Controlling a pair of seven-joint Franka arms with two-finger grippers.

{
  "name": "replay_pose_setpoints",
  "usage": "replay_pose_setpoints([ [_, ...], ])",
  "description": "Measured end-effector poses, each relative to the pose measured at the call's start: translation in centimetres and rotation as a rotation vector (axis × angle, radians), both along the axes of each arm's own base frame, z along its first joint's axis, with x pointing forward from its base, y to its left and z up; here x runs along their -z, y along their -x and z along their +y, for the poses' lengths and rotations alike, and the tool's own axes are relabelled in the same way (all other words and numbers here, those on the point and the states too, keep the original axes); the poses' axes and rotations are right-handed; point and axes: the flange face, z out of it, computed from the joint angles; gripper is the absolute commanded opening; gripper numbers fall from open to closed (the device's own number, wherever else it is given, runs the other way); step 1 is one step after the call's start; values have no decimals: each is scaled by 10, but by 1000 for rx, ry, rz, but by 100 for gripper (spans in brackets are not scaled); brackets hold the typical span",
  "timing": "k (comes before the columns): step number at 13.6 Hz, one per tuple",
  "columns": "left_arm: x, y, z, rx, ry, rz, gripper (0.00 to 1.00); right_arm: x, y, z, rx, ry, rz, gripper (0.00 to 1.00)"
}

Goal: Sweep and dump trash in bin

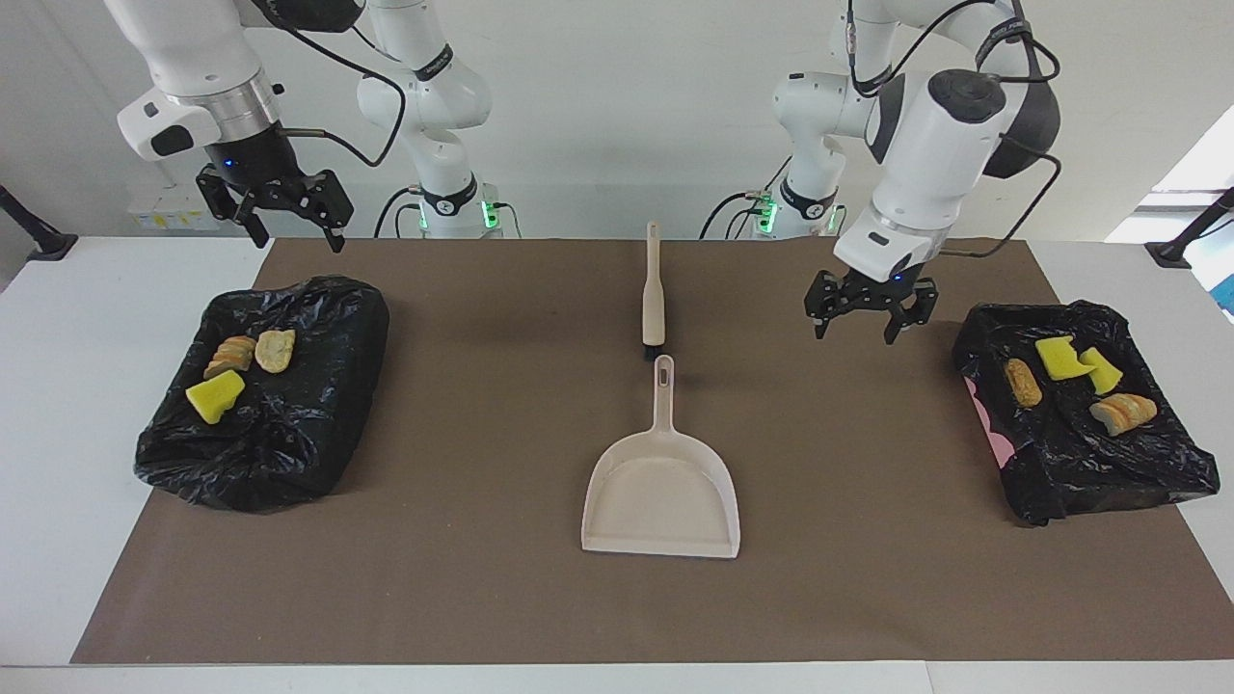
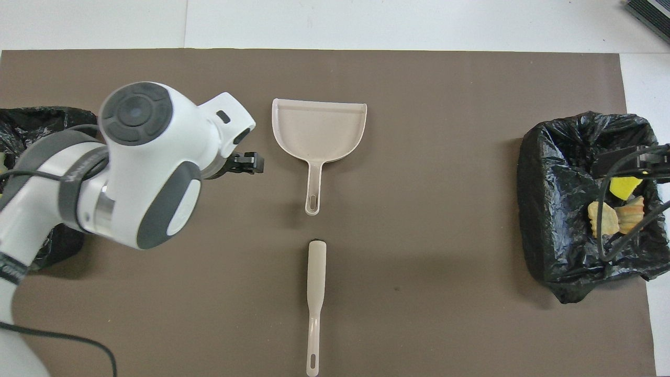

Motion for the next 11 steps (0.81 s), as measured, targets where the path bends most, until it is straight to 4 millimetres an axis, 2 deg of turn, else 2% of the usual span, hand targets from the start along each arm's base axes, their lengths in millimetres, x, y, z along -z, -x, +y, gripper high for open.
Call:
replay_pose_setpoints([
  [2, -24, 2, 18, 12, -5, 0, 100, 0, 0, 0, 0, 0, 0, 100],
  [7, -100, 8, 76, -6, 28, 28, 100, 0, 0, 0, 0, 0, 0, 100],
  [9, -119, 12, 92, -10, 36, 32, 100, 0, 0, 0, 0, 0, 0, 100],
  [11, -126, 13, 99, -12, 36, 25, 100, 0, 0, 0, 0, 0, 0, 100],
])
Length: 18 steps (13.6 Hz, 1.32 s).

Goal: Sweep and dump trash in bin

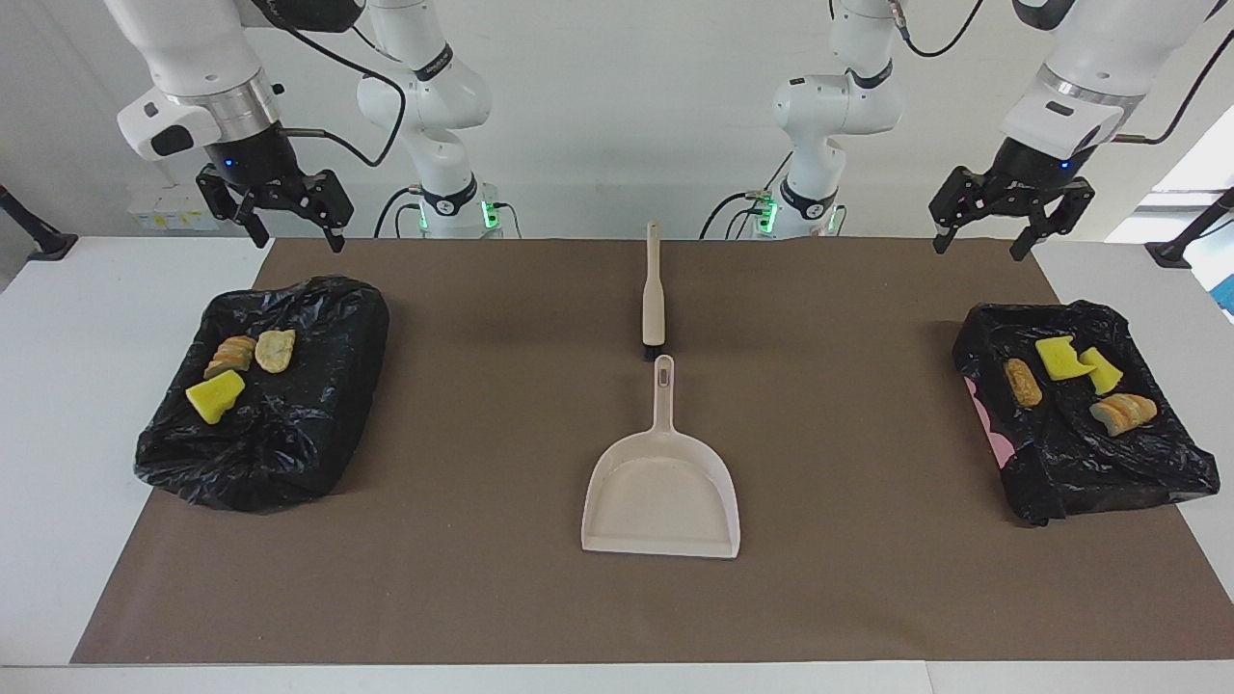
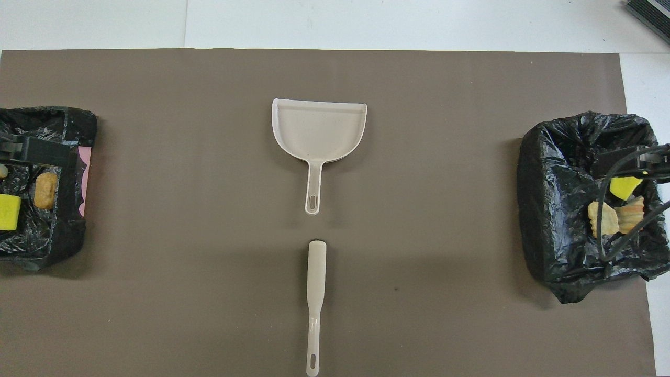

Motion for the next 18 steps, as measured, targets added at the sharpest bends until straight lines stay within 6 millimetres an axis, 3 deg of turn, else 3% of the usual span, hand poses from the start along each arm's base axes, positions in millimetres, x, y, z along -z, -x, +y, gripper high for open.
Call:
replay_pose_setpoints([
  [18, 1, 15, 1, -34, -62, 85, 100, 0, 0, 0, 0, 0, 0, 100],
])
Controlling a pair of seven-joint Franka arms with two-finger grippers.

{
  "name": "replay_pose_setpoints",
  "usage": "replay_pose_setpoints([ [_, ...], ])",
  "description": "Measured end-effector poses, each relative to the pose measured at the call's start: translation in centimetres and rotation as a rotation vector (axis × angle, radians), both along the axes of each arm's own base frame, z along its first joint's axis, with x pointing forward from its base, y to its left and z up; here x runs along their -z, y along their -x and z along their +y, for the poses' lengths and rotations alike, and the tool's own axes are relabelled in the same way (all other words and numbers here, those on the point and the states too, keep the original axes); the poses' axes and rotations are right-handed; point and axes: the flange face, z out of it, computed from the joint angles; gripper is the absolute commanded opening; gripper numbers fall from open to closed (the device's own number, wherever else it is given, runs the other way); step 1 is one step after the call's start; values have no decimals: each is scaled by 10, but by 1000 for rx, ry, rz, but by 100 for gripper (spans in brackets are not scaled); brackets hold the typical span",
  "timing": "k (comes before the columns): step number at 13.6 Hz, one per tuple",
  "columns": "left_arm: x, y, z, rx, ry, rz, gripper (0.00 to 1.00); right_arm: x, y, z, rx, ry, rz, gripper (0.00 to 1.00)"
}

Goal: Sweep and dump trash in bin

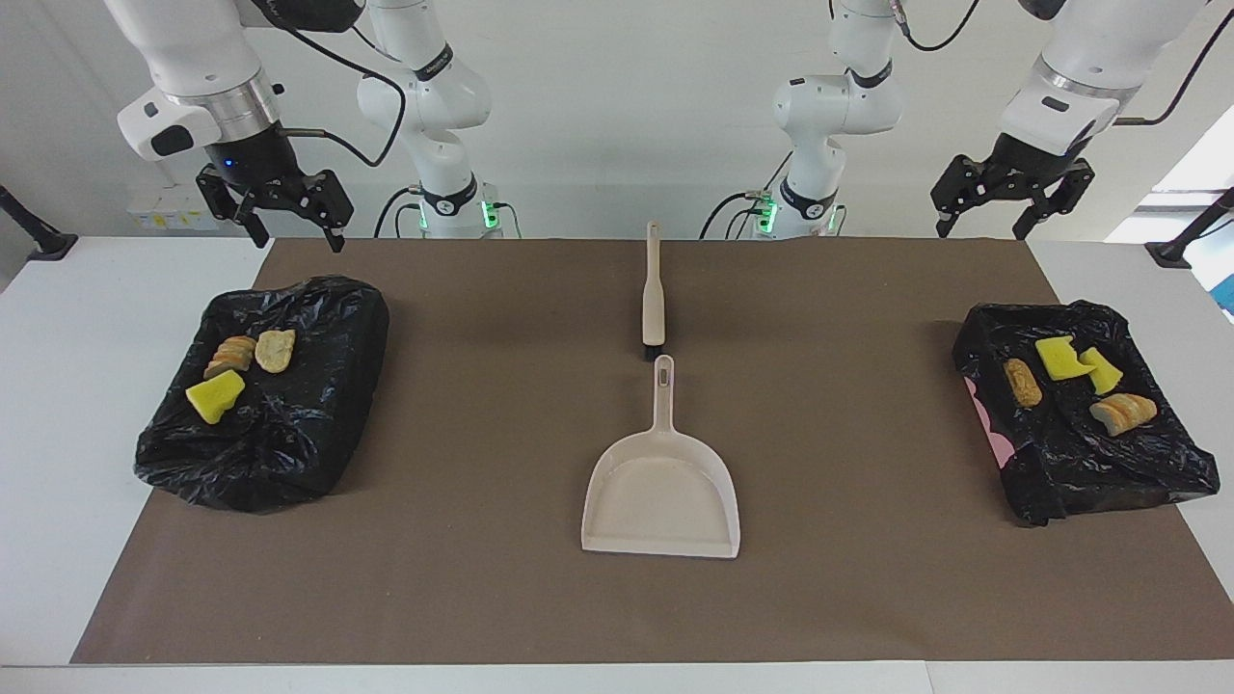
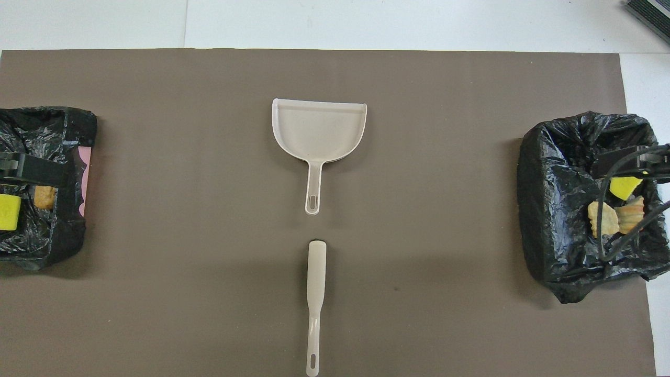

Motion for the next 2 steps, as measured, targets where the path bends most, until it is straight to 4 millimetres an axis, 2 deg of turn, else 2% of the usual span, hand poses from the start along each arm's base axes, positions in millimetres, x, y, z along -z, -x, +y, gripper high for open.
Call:
replay_pose_setpoints([
  [2, 0, 0, 0, 0, 0, 0, 100, 0, 0, 0, 0, 0, 0, 100],
])
